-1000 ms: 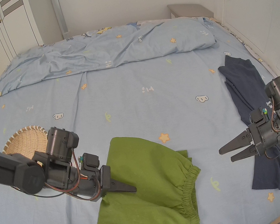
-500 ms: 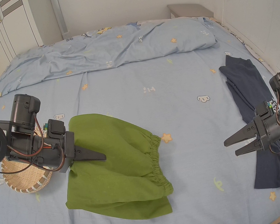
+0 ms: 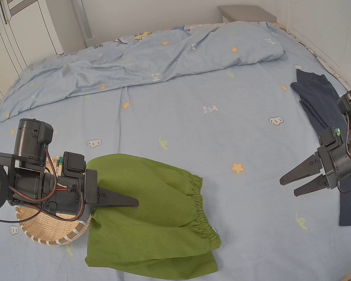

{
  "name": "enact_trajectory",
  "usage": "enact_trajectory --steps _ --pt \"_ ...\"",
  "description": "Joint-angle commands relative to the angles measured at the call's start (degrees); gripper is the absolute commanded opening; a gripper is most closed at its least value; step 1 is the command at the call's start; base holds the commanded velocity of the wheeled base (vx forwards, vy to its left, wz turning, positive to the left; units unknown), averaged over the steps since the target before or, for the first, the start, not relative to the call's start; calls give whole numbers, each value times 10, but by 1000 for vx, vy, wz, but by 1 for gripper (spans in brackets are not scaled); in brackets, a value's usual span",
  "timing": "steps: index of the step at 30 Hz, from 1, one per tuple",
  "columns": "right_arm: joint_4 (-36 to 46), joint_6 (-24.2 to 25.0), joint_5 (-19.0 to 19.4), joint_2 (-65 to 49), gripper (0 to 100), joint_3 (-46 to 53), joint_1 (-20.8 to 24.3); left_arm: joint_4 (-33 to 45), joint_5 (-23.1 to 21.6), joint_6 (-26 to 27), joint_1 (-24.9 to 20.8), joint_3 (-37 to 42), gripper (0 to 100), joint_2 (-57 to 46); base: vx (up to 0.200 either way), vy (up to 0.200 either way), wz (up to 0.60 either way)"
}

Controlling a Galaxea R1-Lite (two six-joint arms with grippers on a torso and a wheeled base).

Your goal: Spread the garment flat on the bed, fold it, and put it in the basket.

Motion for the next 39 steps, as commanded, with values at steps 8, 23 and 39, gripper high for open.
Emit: enact_trajectory --steps 8,23,39 --pt "0 1 0 -10 100 1 4 -8 1 3 -41 -4 0 -9 0 0 0" --pt "0 1 -3 -22 100 3 8 -11 3 41 -12 -143 0 -20 0 0 0" --pt "-4 -1 -4 -19 100 10 17 -134 -3 45 210 -122 0 -35 0 0 0"
